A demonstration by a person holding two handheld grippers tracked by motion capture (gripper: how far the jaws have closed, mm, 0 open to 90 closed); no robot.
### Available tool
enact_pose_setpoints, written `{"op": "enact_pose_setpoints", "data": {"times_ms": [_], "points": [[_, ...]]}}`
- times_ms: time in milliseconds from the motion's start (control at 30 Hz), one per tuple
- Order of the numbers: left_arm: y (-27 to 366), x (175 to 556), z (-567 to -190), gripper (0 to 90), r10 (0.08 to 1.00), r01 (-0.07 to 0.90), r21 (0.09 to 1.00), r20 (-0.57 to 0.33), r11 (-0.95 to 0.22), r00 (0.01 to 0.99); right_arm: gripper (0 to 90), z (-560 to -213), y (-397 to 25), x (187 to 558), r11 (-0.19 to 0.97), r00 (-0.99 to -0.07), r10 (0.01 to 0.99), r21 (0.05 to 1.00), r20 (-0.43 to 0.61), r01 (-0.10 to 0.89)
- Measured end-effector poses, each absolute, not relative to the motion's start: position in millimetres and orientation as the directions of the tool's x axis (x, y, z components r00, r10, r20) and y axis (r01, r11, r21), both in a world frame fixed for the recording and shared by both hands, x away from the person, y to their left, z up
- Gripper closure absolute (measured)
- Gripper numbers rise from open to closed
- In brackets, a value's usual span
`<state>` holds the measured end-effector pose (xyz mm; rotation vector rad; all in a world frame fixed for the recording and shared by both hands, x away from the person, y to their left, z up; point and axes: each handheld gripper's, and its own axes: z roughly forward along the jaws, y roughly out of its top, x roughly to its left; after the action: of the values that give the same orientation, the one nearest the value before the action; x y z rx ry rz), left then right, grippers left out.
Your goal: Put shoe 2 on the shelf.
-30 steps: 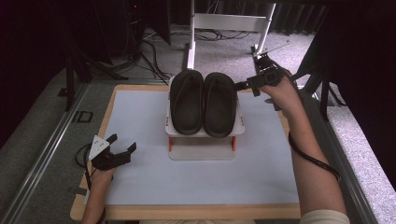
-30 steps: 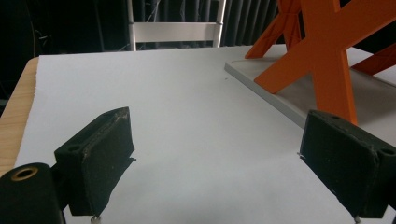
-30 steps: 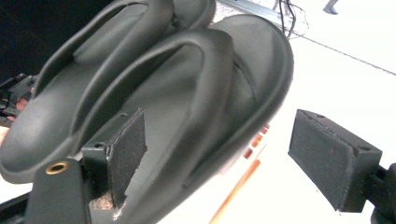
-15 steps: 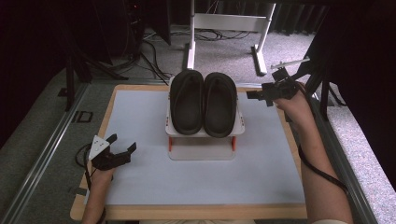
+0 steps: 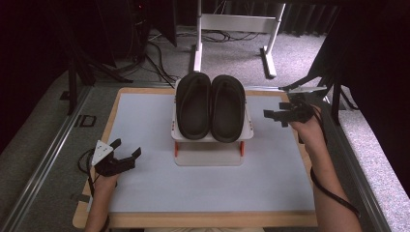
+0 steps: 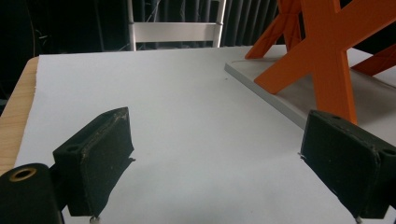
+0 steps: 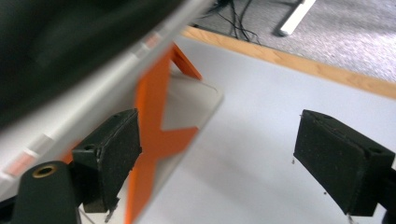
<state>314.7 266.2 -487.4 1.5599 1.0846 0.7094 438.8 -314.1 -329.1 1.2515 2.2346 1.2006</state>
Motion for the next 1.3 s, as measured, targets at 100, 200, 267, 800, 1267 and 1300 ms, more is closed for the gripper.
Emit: {"op": "enact_pose_setpoints", "data": {"times_ms": [100, 200, 267, 800, 1267, 1300], "points": [[266.2, 314.8, -487.4, 8.6, 0.907, 0.279, 0.960, -0.093, -0.029, 0.411, 14.1, -341.9, -319.8, 436.7, 0.258, -0.564, 0.816, 0.792, 0.129, 0.554], [266.1, 314.7, -487.4, 8.6, 0.907, 0.279, 0.960, -0.091, -0.030, 0.411, 14.1, -354.3, -323.5, 432.9, 0.265, -0.563, 0.819, 0.796, 0.112, 0.543], [266.1, 314.7, -487.4, 8.7, 0.907, 0.279, 0.960, -0.091, -0.030, 0.411, 14.1, -361.4, -326.2, 430.3, 0.260, -0.557, 0.824, 0.807, 0.102, 0.531], [266.3, 314.9, -487.4, 8.7, 0.907, 0.279, 0.960, -0.093, -0.028, 0.411, 13.3, -413.4, -338.5, 415.2, 0.249, -0.533, 0.843, 0.819, 0.080, 0.517], [266.5, 315.1, -487.5, 8.7, 0.907, 0.280, 0.959, -0.094, -0.027, 0.410, 12.1, -452.8, -354.2, 399.5, 0.213, -0.457, 0.887, 0.818, 0.068, 0.535], [266.5, 315.1, -487.5, 8.7, 0.907, 0.280, 0.960, -0.095, -0.026, 0.410, 12.1, -455.3, -355.6, 398.2, 0.205, -0.446, 0.893, 0.819, 0.068, 0.535]]}}
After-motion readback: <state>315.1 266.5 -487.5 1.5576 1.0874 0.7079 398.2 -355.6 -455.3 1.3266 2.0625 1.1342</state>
